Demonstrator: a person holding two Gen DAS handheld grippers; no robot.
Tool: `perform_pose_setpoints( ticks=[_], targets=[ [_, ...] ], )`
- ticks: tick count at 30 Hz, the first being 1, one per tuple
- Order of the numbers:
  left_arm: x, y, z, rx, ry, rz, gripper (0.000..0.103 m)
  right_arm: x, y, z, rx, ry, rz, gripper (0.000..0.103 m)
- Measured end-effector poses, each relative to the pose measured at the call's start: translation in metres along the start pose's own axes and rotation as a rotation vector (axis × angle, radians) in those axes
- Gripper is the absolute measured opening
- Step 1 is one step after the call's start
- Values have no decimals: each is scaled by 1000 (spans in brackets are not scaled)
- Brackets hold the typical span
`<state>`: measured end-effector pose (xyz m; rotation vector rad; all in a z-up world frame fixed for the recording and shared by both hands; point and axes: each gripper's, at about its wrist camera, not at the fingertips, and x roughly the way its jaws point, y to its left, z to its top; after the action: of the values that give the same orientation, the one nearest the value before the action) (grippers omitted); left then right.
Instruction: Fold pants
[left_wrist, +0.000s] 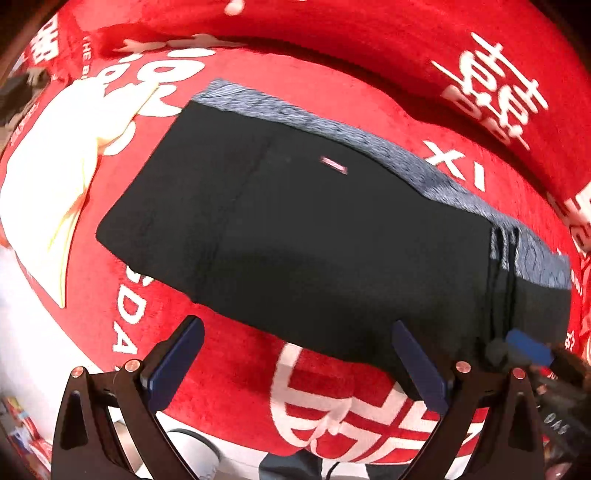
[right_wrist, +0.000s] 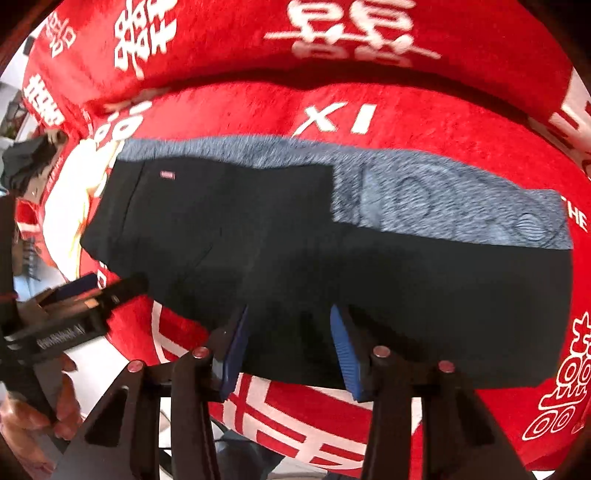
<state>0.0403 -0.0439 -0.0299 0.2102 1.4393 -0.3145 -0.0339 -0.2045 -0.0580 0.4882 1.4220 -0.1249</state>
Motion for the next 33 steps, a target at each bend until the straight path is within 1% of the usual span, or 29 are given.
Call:
perform_pose_setpoints(
  ticks=[2, 4, 8, 14, 20, 24, 28, 30, 33],
  targets=[
    [2, 6, 1, -18, 1, -7, 102, 10, 1, -3, 7, 28, -11, 48],
    [4, 11, 1, -31, 4, -12, 102, 13, 3, -3, 7, 32, -23, 48],
    [8, 20, 1, -43, 1, 3, 102, 20, 8, -2, -13, 53, -37, 54],
    [13, 33, 2, -69, 6, 2, 102, 24, 10, -1, -17, 58, -47, 57],
    [16, 46, 4, -91, -3, -5, 102, 27, 13, -1, -20, 58, -50, 62],
    [15, 62, 4, -135, -13, -64, 102, 29, 16, 0, -25, 59, -52, 65],
    [18, 72, 3, -149, -13, -73, 102, 30, 16, 0, -19, 60, -51, 68],
    [21, 78, 3, -160, -2, -100, 102, 30, 17, 1, -19, 60, -51, 69],
    [21, 95, 3, -221, -4, -210, 102, 31, 18, 1, -27, 60, -54, 70]
  ],
)
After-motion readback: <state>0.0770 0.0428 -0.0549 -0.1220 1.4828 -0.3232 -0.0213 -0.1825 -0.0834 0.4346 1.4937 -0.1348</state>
